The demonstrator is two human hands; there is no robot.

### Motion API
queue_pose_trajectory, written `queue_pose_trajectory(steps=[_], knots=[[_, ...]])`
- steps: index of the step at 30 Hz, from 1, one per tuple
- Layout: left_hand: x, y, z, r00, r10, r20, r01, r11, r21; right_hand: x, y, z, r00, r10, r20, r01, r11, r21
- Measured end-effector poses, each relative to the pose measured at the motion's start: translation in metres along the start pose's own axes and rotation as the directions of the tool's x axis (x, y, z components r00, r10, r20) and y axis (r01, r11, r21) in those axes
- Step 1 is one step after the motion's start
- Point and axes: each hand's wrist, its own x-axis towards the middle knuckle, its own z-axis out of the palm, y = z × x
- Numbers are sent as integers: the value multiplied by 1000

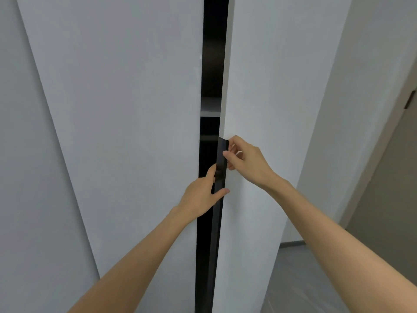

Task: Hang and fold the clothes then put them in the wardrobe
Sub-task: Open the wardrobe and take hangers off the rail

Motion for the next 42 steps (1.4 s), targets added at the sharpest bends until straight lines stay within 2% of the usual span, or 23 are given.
queue_pose_trajectory(steps=[5, 13, 20, 25, 34, 42], knots=[[-23, 26, 13, 997, 34, -63, -35, 999, -24, -37, -13, -20, 997, 67, -37, -68, 997, -25], [-46, 71, 20, 997, 69, 25, -69, 998, -15, -88, -22, -60, 989, 127, -80, -129, 991, -24], [-49, 121, 41, 977, 167, 132, -168, 986, 0, -133, -8, -105, 980, 147, -133, -144, 989, 30], [-50, 169, 68, 961, 228, 153, -228, 973, -19, -167, 8, -151, 975, 154, -159, -150, 988, 41], [-46, 267, 124, 969, 213, 125, -222, 973, 58, -208, 64, -245, 961, 222, -163, -215, 975, 57], [-35, 313, 165, 984, 170, 57, -174, 982, 79, -218, 103, -291, 965, 219, -144, -210, 975, 74]])
